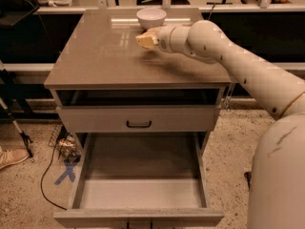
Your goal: Pick orange from middle drawer and place on counter
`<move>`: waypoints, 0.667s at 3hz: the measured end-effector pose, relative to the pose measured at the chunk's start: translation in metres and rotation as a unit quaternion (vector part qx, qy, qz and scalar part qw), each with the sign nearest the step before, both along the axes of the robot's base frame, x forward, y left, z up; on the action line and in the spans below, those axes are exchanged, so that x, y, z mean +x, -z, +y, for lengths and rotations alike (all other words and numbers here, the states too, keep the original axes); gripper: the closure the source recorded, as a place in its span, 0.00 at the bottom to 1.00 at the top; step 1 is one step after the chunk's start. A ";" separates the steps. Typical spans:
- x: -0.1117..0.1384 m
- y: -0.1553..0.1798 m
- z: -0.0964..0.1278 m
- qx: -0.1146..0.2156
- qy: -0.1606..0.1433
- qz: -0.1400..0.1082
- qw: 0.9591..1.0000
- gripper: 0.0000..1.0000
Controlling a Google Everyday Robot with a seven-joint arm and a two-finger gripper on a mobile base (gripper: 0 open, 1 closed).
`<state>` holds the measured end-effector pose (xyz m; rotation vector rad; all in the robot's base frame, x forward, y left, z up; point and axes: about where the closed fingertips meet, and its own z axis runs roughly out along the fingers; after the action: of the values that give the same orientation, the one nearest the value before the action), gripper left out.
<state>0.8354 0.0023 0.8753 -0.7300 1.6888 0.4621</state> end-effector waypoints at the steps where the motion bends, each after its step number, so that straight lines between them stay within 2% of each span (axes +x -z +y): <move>1: 0.009 0.012 0.004 0.005 -0.001 0.004 1.000 0.37; 2: 0.011 0.015 0.006 0.010 -0.002 0.001 1.000 0.14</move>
Offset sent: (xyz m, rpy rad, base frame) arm 0.0134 0.0020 -0.0166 0.0322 -0.0081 0.0000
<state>0.8463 0.0080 0.8600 -0.7188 1.6826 0.4827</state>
